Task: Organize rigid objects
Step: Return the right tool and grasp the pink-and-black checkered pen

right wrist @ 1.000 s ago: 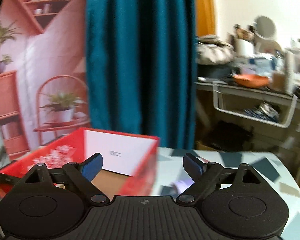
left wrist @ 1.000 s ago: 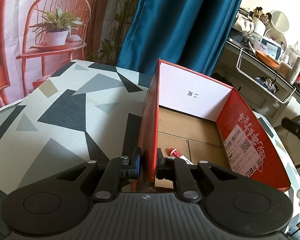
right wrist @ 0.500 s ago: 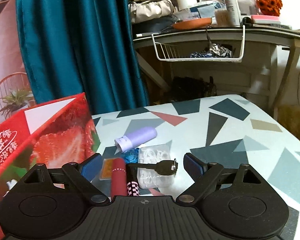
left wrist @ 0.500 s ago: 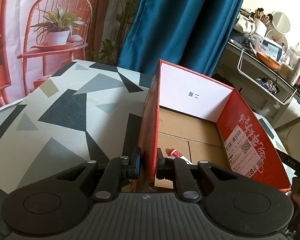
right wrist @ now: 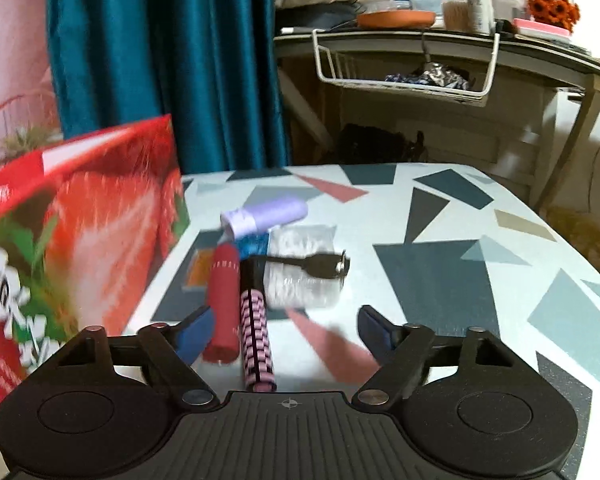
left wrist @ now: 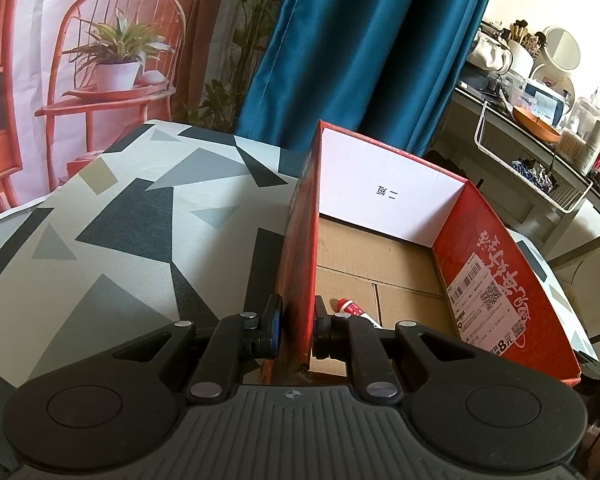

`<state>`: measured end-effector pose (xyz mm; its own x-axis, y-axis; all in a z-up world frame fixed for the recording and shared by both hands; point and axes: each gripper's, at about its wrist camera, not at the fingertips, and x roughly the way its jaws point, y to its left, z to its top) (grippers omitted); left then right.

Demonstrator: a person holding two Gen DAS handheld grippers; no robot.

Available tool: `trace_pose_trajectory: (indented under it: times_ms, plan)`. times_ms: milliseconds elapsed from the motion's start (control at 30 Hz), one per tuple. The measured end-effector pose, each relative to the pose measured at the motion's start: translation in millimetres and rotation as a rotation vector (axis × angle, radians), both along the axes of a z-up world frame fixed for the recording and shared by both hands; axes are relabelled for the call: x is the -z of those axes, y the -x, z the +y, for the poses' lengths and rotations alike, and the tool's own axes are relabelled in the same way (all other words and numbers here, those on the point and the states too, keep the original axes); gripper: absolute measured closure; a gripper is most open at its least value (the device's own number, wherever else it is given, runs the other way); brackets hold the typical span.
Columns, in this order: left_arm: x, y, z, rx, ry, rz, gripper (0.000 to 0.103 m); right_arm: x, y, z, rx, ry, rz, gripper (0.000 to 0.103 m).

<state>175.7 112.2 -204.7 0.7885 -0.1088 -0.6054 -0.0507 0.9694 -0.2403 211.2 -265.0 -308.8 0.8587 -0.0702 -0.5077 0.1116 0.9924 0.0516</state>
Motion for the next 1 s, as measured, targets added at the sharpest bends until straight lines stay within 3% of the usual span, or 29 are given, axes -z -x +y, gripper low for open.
trace_pose_trajectory:
  times_ms: [67,200,367,400,567,800,1000]
  plan:
    - [0.0,-0.1,-0.1,0.0,0.001,0.001,0.088,0.3,-1.9,3.2,0.0,0.012,-0.004,0.042]
    - [0.1,0.1,0.0,0.0,0.0,0.001,0.088,0.2,-6.9,3.9,0.008,0.034,0.008,0.049]
    - [-0.1,-0.1,-0.7,-0.001,-0.002,0.001,0.088,-3.1,-22.3,-1.5,0.009,0.002,0.048,0.085]
    - [0.0,-0.3,-0.6,-0.001,-0.002,0.001,0.088,-3.8,-25.9,-2.7,0.0,-0.022,0.056,0.088]
    - [0.3,0.5,-0.1,0.0,0.003,-0.003,0.088,-6.2,-33.3,2.6,-0.054,-0.06,0.054,0.087]
    - [0.8,-0.1,1.2,0.002,0.007,-0.005,0.088,3.9,-47.3,5.2,-0.047,-0.088,0.107,0.085]
    - [1.1,-0.2,1.5,0.002,0.008,-0.005,0.088,9.3,-52.7,20.8,-0.076,0.003,0.095,0.083]
